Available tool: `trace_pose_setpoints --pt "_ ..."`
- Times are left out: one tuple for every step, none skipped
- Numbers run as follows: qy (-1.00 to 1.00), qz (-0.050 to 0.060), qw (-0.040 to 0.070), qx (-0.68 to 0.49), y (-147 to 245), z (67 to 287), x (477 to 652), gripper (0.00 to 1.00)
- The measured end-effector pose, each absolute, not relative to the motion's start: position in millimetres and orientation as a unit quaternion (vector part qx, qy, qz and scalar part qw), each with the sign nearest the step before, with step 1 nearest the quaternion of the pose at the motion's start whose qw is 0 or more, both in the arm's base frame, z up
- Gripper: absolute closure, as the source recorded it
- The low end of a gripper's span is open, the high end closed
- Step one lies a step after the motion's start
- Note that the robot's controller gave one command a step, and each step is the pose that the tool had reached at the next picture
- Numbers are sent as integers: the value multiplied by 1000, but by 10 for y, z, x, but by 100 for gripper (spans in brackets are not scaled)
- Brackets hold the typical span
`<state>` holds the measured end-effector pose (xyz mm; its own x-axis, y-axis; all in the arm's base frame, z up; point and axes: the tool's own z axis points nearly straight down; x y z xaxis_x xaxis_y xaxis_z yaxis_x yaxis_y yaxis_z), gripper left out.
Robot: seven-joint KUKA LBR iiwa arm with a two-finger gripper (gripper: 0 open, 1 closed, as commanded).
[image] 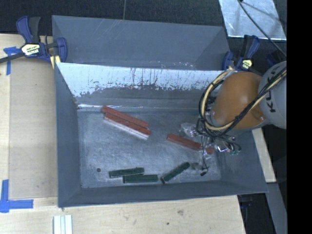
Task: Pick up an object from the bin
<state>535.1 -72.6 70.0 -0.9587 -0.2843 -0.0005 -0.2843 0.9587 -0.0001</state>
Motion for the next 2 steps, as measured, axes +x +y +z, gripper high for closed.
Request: trace_pose_setpoints --pt "990 0 2 -143 -728 709 5361 100" --pt "895 -2 4 -446 -757 2368 5412 100"
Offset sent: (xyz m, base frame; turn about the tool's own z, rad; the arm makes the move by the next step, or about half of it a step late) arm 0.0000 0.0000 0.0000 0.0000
